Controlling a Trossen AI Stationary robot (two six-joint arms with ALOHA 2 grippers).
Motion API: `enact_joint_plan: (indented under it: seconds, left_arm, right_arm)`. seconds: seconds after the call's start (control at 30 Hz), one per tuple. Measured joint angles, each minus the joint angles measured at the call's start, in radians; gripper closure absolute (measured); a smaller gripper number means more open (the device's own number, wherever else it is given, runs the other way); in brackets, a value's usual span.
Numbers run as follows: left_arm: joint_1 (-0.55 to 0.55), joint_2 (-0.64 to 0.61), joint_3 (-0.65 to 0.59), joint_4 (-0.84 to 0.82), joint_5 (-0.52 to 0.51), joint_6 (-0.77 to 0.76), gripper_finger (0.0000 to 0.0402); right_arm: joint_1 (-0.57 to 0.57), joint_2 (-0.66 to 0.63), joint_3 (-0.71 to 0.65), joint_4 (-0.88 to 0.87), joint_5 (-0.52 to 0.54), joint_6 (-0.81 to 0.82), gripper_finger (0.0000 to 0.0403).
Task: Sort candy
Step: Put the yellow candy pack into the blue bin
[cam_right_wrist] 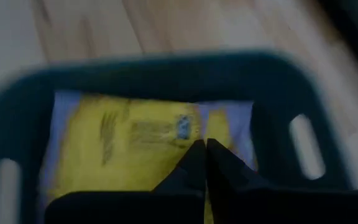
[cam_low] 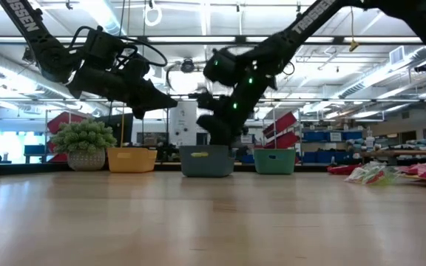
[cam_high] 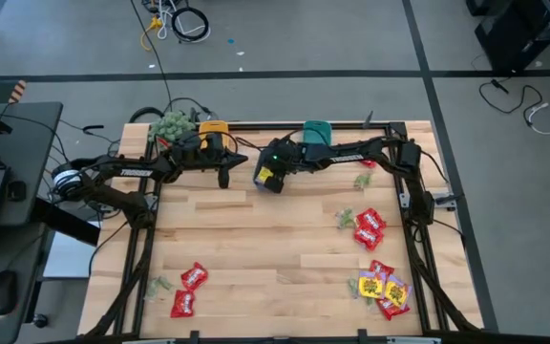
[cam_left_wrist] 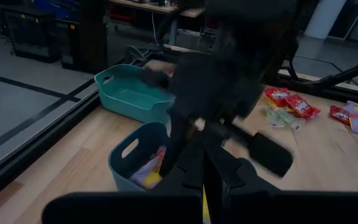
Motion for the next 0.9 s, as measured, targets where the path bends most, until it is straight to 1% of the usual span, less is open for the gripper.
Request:
enact_joint_plan:
  seconds: [0.1, 0.23, 0.3, 0.4, 0.5, 0.57, 0.67, 0.77, 0.9]
  left_arm:
    - [0.000, 0.000, 0.000, 0.000, 0.000, 0.000, 0.0401]
    - [0.000, 0.000, 0.000, 0.000, 0.000, 0.002, 0.0401]
    - [0.000, 0.000, 0.000, 0.000, 0.000, 0.006, 0.0401]
    - [-0.001, 0.000, 0.000, 0.001, 0.000, 0.024, 0.0401]
    - [-0.005, 0.000, 0.000, 0.009, 0.000, 0.026, 0.0401]
    - [-0.013, 0.000, 0.000, 0.020, 0.002, 0.030, 0.0401]
    - [-0.030, 0.000, 0.000, 0.038, 0.011, 0.042, 0.0401]
    - [-0.050, 0.000, 0.000, 0.048, 0.014, 0.052, 0.0402]
    - [-0.071, 0.000, 0.000, 0.048, 0.015, 0.052, 0.0402]
  right_arm:
    - [0.005, -0.052, 0.001, 0.002, 0.002, -0.010, 0.0398]
    - [0.026, -0.127, 0.001, -0.041, 0.006, -0.027, 0.0390]
    - [0.048, -0.183, 0.001, -0.090, 0.006, -0.041, 0.0392]
    - [0.099, -0.266, -0.001, -0.216, 0.007, -0.038, 0.0401]
    - [0.175, -0.351, -0.061, -0.279, 0.008, 0.007, 0.0402]
    - [0.236, -0.412, -0.128, -0.283, 0.009, 0.066, 0.0402]
    - [0.340, -0.496, -0.242, -0.283, 0.049, 0.191, 0.0402]
    - [0.456, -0.570, -0.339, -0.288, 0.075, 0.354, 0.0403]
    - [0.619, -0.646, -0.420, -0.309, 0.078, 0.582, 0.0403]
